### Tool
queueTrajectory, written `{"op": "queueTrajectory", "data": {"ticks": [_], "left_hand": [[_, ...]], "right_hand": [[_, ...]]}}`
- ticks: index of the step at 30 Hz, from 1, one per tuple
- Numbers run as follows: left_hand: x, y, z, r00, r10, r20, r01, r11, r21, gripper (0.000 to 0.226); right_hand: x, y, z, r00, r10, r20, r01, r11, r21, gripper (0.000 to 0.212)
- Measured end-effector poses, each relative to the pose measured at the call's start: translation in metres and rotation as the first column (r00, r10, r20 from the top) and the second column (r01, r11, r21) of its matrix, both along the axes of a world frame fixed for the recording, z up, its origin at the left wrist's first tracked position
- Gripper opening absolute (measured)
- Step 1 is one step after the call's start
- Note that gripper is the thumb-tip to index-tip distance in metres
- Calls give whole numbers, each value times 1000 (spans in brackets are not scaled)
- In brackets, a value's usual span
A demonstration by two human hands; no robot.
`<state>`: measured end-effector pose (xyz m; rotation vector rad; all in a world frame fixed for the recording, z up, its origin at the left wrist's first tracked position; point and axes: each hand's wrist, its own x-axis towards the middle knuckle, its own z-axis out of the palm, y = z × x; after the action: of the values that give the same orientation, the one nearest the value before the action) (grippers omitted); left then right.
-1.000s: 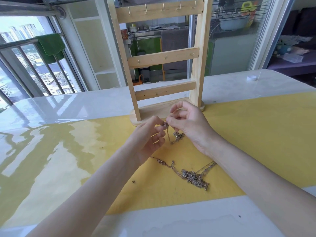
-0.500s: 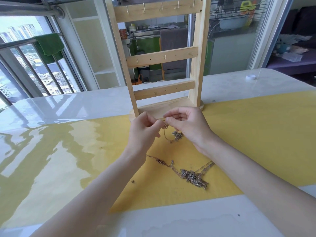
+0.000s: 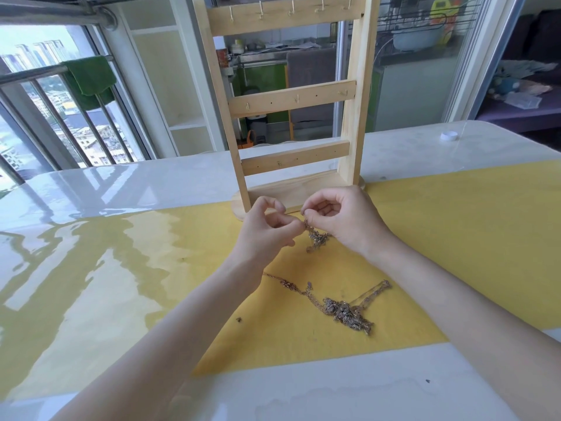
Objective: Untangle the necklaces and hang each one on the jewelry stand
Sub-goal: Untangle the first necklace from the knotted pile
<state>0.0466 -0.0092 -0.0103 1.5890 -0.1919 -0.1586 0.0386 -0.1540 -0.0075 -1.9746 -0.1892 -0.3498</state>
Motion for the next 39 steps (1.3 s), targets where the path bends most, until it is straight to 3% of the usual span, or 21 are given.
{"op": "queueTrajectory", "data": {"ticks": [2, 5, 8, 12, 18, 24, 28, 31, 36, 39], "left_hand": [[0, -1, -2, 1000, -19, -19, 20, 999, 43, 28], [0, 0, -2, 993, -48, -110, 45, 999, -29, 25], [0, 2, 0, 984, -64, -168, 41, 990, -133, 24], [1, 1, 0, 982, -47, -183, 22, 990, -137, 22], [3, 2, 1, 990, 2, -140, -21, 991, -132, 19], [3, 4, 1, 994, -9, -111, -5, 992, -125, 21], [3, 5, 2, 992, -31, -124, 11, 987, -163, 24], [1, 3, 0, 997, -57, -58, 51, 993, -103, 29], [-3, -3, -3, 999, -36, 26, 34, 996, 77, 24], [-1, -2, -2, 997, -53, -49, 52, 998, -23, 22]], "right_hand": [[1, 1, -3, 1000, 0, -8, 0, 1000, -12, 29], [1, -1, -5, 996, 49, -74, -47, 999, 16, 25], [-1, -4, -6, 980, 115, -163, -84, 979, 183, 20], [-2, -8, -4, 962, 204, -180, -122, 915, 385, 14], [-3, -6, 1, 950, 259, -174, -160, 883, 441, 11], [-4, -5, 3, 944, 259, -205, -179, 922, 344, 21], [-5, -5, 3, 923, 315, -221, -167, 845, 508, 24], [-3, -4, 2, 920, 314, -235, -102, 769, 631, 30], [-4, 3, -4, 942, 246, -230, -80, 826, 558, 32], [-5, 4, -5, 950, 238, -204, -73, 801, 594, 32]]}}
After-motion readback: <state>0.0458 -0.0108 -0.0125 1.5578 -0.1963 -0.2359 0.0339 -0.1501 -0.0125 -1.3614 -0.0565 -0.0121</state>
